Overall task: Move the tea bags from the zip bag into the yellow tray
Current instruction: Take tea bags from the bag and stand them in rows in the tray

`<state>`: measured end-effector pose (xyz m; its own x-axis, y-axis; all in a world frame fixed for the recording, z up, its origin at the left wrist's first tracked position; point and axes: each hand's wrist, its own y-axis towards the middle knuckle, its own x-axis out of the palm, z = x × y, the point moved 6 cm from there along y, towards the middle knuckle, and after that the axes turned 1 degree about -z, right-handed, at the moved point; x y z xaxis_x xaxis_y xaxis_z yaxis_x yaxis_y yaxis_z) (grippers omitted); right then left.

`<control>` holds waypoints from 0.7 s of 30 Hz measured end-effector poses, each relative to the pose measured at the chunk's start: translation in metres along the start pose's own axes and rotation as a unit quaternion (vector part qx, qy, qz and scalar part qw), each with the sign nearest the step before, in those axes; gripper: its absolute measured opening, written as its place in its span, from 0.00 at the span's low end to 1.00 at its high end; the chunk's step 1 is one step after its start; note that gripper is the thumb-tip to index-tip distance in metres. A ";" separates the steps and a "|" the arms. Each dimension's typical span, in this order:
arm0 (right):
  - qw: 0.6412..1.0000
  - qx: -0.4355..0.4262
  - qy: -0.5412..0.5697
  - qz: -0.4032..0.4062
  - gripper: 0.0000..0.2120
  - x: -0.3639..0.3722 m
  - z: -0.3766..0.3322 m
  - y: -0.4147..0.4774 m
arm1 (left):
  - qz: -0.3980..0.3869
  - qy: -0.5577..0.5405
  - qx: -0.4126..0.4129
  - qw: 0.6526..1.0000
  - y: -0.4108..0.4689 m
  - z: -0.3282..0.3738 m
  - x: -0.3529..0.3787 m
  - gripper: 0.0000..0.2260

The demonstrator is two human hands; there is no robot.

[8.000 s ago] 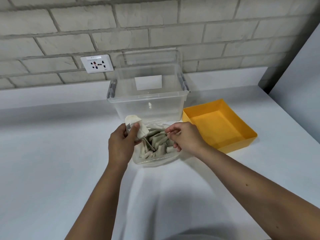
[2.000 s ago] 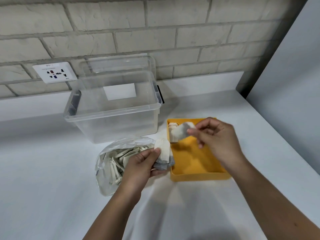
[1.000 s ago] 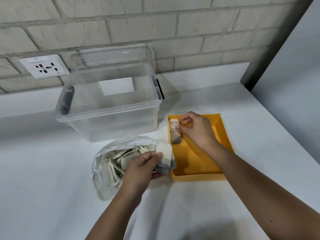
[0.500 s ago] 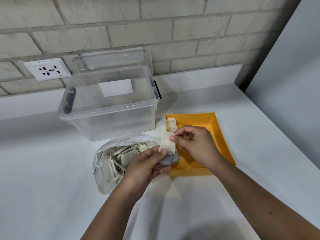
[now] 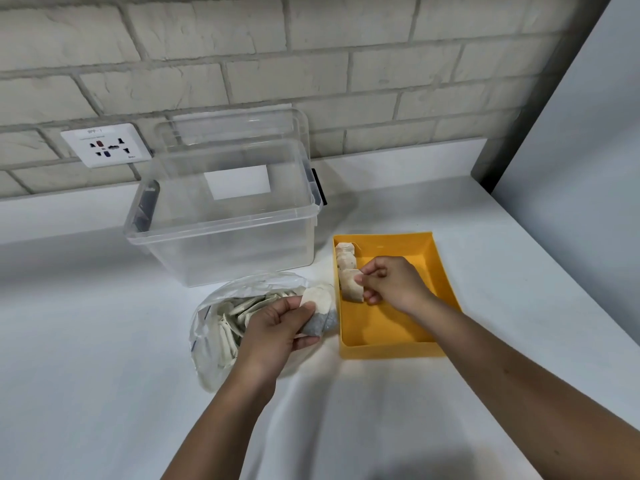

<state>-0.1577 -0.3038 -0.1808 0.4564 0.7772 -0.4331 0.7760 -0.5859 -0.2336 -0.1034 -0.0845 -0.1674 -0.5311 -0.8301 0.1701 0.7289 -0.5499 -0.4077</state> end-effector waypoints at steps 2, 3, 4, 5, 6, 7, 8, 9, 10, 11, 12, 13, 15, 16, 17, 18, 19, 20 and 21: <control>1.000 0.009 -0.003 0.006 0.04 0.005 0.001 0.009 | 0.001 0.009 0.004 1.000 0.000 0.000 -0.001 0.06; 1.000 0.011 0.002 0.012 0.04 0.006 0.001 0.014 | 0.002 0.011 0.005 1.000 0.000 -0.001 -0.001 0.06; 1.000 0.013 0.010 0.019 0.05 0.006 0.002 0.018 | 0.002 0.011 0.006 1.000 0.001 -0.001 -0.001 0.06; 0.999 0.015 0.017 0.025 0.04 0.006 0.002 0.022 | 0.003 0.011 0.005 1.000 0.001 -0.001 -0.002 0.06; 0.999 0.016 0.022 0.030 0.04 0.006 0.002 0.025 | 0.003 0.012 0.006 1.000 0.001 0.000 -0.002 0.06; 0.999 0.017 0.025 0.033 0.04 0.006 0.002 0.027 | 0.003 0.012 0.005 1.000 0.001 0.000 -0.002 0.05; 0.999 0.020 0.027 0.036 0.05 0.008 0.002 0.029 | 0.003 0.012 0.003 1.000 0.001 -0.001 -0.002 0.05; 0.999 0.024 0.029 0.036 0.06 0.009 0.003 0.030 | 0.003 0.009 -0.001 1.000 0.002 -0.001 -0.002 0.06; 0.999 0.027 0.029 0.036 0.06 0.011 0.003 0.030 | 0.002 0.005 -0.007 1.000 0.002 -0.002 -0.002 0.06; 0.999 0.030 0.028 0.035 0.06 0.013 0.004 0.030 | 0.002 0.000 -0.011 1.000 0.002 -0.003 -0.001 0.06; 0.999 0.032 0.026 0.035 0.07 0.014 0.005 0.031 | 0.001 -0.004 -0.015 1.000 0.001 -0.004 0.000 0.05; 0.999 0.032 0.023 0.036 0.08 0.015 0.006 0.031 | -0.001 -0.005 -0.018 1.000 0.001 -0.004 0.002 0.05; 0.999 0.030 0.021 0.040 0.09 0.014 0.006 0.030 | -0.006 -0.005 -0.021 1.000 0.000 -0.005 0.007 0.04; 0.999 0.027 0.023 0.040 0.10 0.013 0.005 0.028 | -0.008 -0.005 -0.023 1.000 -0.001 -0.005 0.009 0.04; 0.999 0.023 0.025 0.042 0.11 0.012 0.004 0.026 | -0.010 -0.006 -0.025 1.000 -0.001 -0.006 0.010 0.04; 0.998 0.017 0.028 0.045 0.12 0.010 0.002 0.023 | -0.010 -0.007 -0.026 1.000 -0.001 -0.006 0.011 0.05; 0.998 0.011 0.033 0.052 0.13 0.008 0.000 0.019 | -0.010 -0.008 -0.025 1.000 -0.001 -0.006 0.011 0.05; 0.997 0.005 0.040 0.062 0.14 0.004 -0.003 0.013 | -0.010 -0.010 -0.022 1.000 0.000 -0.006 0.011 0.05; 0.996 -0.003 0.051 0.071 0.13 0.000 -0.008 0.006 | -0.011 -0.015 -0.019 1.000 0.000 -0.005 0.012 0.05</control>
<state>-0.1494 -0.3061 -0.1754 0.6035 0.7063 -0.3701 0.7030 -0.6903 -0.1712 -0.1126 -0.0939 -0.1699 -0.5331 -0.8205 0.2066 0.7000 -0.5648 -0.4369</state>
